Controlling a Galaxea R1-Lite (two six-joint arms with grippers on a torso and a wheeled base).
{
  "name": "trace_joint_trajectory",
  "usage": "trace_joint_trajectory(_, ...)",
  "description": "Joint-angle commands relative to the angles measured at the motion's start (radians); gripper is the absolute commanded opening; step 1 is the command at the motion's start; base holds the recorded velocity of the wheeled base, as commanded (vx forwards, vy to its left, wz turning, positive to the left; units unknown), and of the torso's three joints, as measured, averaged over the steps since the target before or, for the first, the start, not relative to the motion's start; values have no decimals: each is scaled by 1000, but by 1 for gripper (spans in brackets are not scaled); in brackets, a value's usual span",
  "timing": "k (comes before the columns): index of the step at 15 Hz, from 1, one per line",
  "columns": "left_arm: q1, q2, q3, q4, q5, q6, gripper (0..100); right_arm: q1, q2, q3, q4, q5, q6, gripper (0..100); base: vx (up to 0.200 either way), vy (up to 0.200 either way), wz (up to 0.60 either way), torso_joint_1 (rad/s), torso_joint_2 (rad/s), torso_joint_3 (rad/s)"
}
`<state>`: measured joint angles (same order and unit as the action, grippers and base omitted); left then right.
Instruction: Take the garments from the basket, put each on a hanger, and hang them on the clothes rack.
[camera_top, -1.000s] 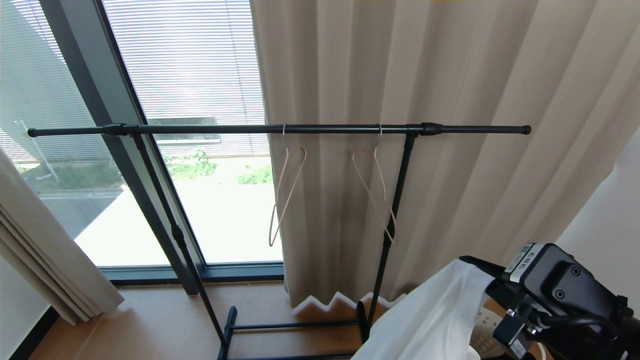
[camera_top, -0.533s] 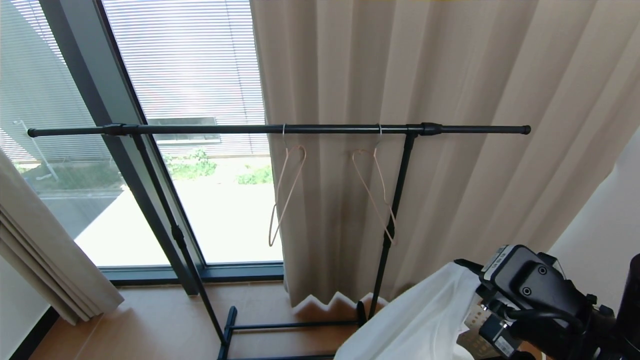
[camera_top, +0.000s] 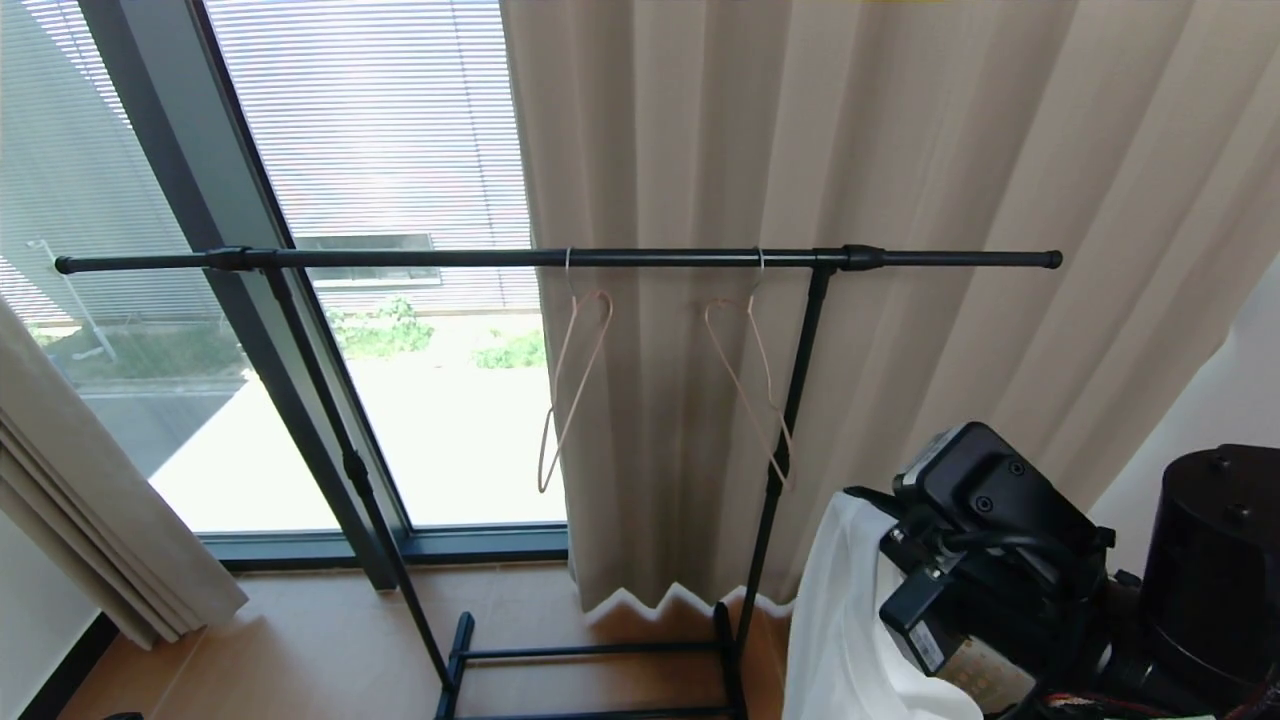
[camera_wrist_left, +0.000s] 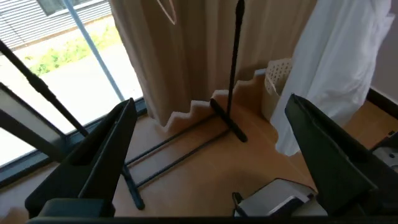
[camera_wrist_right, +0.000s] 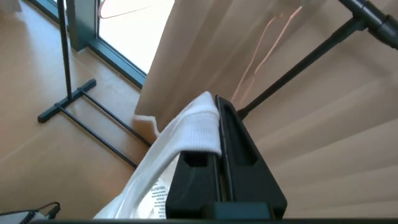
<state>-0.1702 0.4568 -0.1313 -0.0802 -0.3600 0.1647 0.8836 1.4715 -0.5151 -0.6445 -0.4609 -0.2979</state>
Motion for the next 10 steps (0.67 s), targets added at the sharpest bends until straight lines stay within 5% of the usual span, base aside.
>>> trace_joint_trajectory(1,-77,258,-119,-72,-82,-22,100,18,66,-111,0,22,8,0,0,0,0,0,0,0)
trace_joint_trajectory(5,-298,606,-268,-286,-79,-91,100,1,164,-244,-4,146,11,0,0,0,0,0,0,0)
trace_joint_trajectory(10,-313,882,-258,-541,-70,-125,100,1,302,-367,-34,168,95,0,0,0,0,0,0,0)
